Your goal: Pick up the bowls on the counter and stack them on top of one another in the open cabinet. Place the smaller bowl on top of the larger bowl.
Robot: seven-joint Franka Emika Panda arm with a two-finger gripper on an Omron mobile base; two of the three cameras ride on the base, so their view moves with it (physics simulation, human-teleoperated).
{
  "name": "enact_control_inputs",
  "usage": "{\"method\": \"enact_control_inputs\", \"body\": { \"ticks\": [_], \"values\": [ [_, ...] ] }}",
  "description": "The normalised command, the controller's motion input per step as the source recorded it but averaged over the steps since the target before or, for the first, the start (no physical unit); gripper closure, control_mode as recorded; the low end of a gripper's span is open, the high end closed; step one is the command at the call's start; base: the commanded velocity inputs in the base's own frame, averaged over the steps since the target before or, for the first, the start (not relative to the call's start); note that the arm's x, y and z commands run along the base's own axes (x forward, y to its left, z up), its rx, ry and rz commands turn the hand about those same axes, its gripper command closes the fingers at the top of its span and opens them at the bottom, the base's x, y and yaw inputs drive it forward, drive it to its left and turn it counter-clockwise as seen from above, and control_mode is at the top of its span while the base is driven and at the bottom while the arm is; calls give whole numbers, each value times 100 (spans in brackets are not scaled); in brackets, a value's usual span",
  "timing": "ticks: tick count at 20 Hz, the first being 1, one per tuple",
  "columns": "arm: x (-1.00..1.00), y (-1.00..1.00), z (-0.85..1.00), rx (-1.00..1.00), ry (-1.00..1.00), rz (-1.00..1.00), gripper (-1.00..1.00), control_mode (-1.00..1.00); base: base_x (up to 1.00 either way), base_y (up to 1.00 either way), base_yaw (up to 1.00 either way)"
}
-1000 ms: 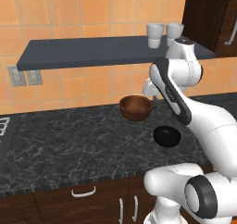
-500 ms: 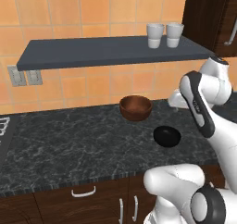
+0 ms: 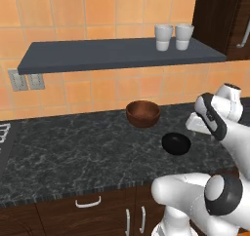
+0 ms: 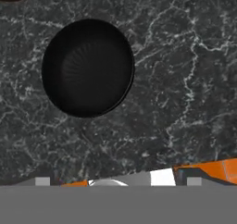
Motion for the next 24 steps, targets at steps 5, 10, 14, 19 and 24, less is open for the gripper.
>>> {"method": "enact_control_inputs", "body": {
  "ticks": [5, 10, 14, 19, 24],
  "values": [
    [63, 3, -55, 0, 8, -9, -100, -100, 0, 0, 0],
    [33, 0, -47, 0, -5, -6, -100, -100, 0, 0, 0],
    [33, 0, -51, 0, -2, -6, -100, -100, 0, 0, 0],
    [19, 0, -52, 0, 0, -4, -100, -100, 0, 0, 0],
    [15, 0, -46, 0, 0, -2, -100, -100, 0, 0, 0]
  ]
}}
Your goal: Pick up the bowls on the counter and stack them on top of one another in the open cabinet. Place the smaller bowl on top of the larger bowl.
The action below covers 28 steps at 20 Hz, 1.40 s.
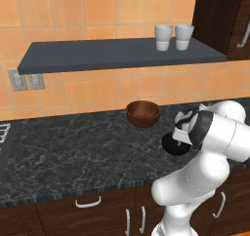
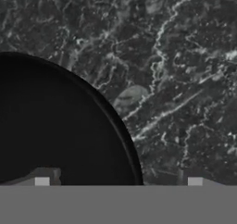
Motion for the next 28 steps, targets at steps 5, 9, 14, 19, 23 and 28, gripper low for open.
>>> {"method": "enact_control_inputs", "body": {
  "ticks": [5, 9, 14, 19, 23, 28],
  "values": [
    [7, 0, -22, 0, 0, -1, 100, -100, 0, 0, 0],
    [0, 0, 0, 0, 0, 0, 100, -100, 0, 0, 0],
    [0, 0, 21, 0, -9, 0, 100, -100, 0, 0, 0],
    [0, 0, 91, 5, -29, -4, 100, -100, 0, 0, 0],
    [23, 21, 78, 10, -18, -9, 100, -100, 0, 0, 0],
    [39, 37, 57, 16, -12, -12, 100, -100, 0, 0, 0]
  ]
}}
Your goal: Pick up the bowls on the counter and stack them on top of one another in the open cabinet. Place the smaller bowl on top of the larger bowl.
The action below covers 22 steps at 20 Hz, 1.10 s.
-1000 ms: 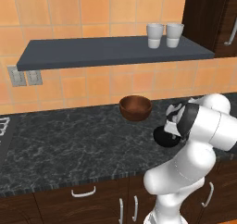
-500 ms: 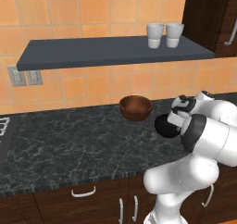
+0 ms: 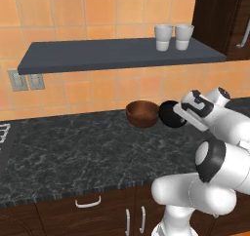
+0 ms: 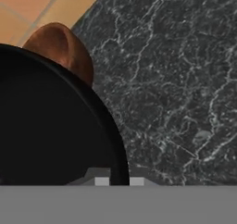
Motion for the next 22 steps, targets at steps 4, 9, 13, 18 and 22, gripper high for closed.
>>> {"method": "enact_control_inputs", "body": {
  "ticks": [4, 9, 13, 18, 22],
  "values": [
    [62, 45, 56, 7, -1, -12, 100, -100, 0, 0, 0],
    [74, 39, 26, 0, 6, -8, 100, -100, 0, 0, 0],
    [44, 11, -20, -1, 11, -2, 100, -100, 0, 0, 0],
    [50, 11, -31, 0, 10, -1, 100, -100, 0, 0, 0],
    [61, 15, -38, -2, 13, -1, 100, -100, 0, 0, 0]
  ]
}}
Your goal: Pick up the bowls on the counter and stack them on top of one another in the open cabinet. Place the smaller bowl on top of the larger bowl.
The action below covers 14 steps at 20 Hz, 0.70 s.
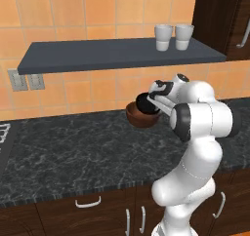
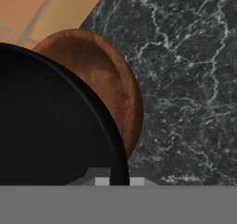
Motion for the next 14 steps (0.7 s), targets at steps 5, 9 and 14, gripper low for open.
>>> {"method": "enact_control_inputs", "body": {
  "ticks": [5, 9, 14],
  "values": [
    [66, 23, -31, -3, 11, 0, 100, -100, 0, 0, 0],
    [61, 14, -41, -6, 7, 0, 100, -100, 0, 0, 0],
    [50, 0, -21, -2, 2, 0, -100, -100, 0, 0, 0]
  ]
}}
